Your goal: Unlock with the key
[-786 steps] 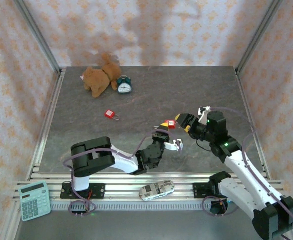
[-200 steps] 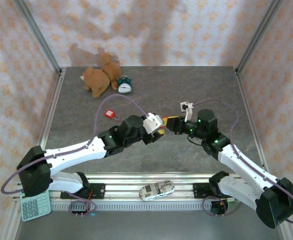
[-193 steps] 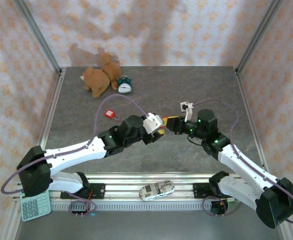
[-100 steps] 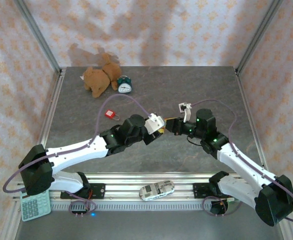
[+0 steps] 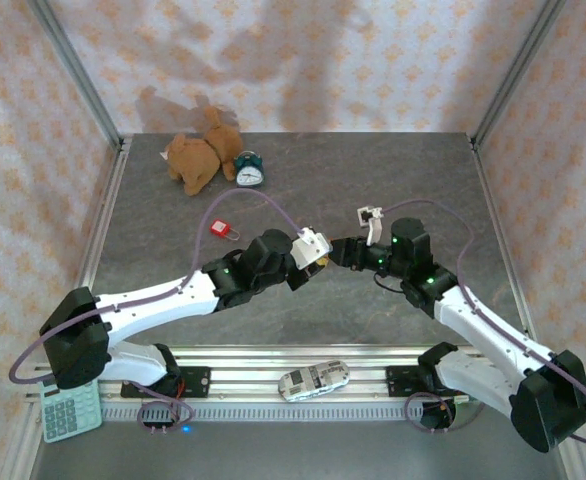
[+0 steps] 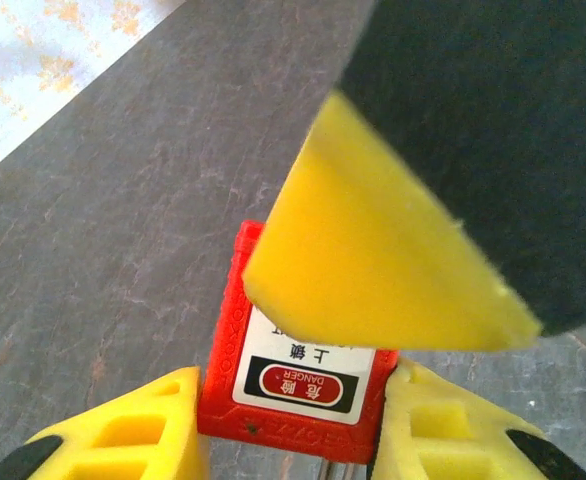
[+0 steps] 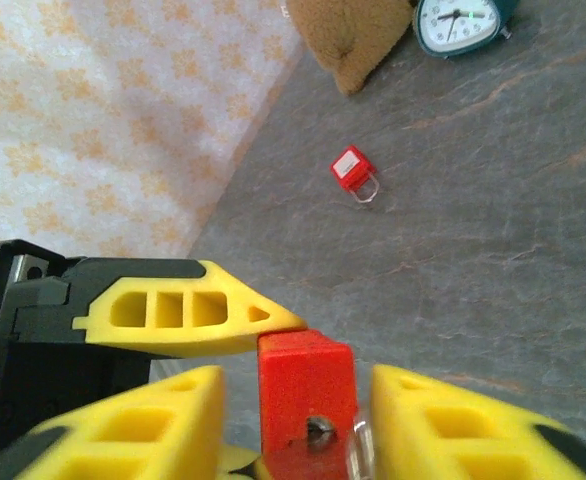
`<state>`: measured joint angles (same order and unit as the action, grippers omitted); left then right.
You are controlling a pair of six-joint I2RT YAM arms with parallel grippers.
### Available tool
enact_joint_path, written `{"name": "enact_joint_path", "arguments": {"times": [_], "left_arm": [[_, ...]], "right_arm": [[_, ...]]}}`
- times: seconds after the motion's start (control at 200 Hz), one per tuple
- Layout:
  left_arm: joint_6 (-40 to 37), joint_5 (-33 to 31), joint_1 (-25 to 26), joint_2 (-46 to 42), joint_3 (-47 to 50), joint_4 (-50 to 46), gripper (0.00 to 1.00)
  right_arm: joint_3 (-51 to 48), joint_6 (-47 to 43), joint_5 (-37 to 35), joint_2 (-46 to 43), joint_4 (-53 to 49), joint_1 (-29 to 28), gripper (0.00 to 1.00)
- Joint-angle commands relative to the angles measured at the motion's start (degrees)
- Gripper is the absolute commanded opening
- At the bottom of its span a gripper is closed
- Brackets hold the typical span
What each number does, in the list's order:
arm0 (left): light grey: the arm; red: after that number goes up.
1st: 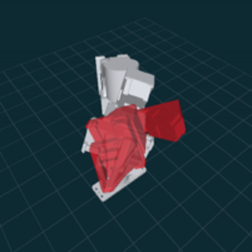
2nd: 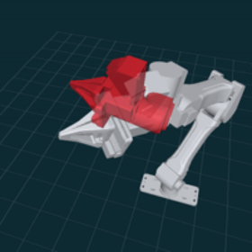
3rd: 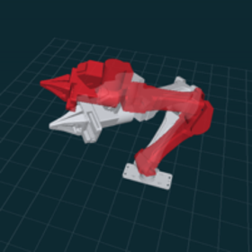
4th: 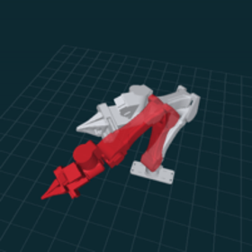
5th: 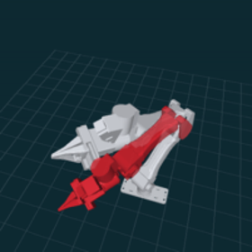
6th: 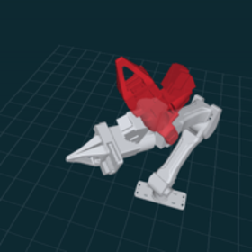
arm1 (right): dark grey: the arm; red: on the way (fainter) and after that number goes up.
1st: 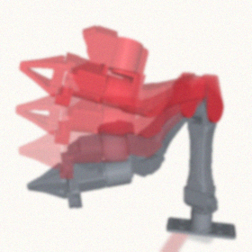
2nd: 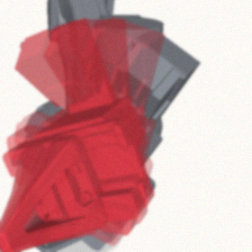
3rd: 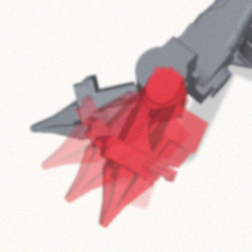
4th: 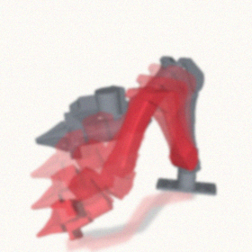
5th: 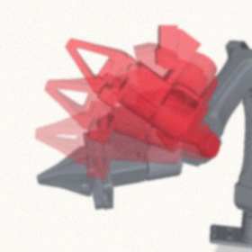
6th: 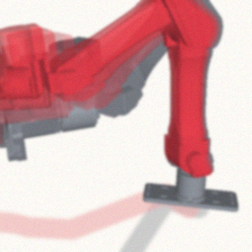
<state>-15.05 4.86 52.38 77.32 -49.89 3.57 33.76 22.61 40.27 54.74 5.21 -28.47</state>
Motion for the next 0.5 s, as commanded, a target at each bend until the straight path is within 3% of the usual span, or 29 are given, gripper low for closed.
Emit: {"name": "enact_joint_path", "arguments": {"times": [0.0,0.13,0.315,0.496], "left_arm": [[-0.4,-2.1,-0.4,0.2,-0.6,0.7,0.19],[0.0,-2.7,-0.4,0.2,0.8,2.0,0.19],[0.4,-3.6,-0.4,1.4,1.4,1.3,0.19],[1.8,-2.7,-0.4,4.2,1.9,2.8,0.19]], "right_arm": [[2.0,-0.4,-5.7,-3.6,-3.6,-0.2,0.58],[2.0,-0.4,-10.9,-6.9,-7.1,-0.1,0.66],[1.5,-0.1,-24.6,-11.1,-14.7,1.5,0.68],[-0.5,3.1,-26.4,-12.0,-15.4,5.1,0.69]]}}
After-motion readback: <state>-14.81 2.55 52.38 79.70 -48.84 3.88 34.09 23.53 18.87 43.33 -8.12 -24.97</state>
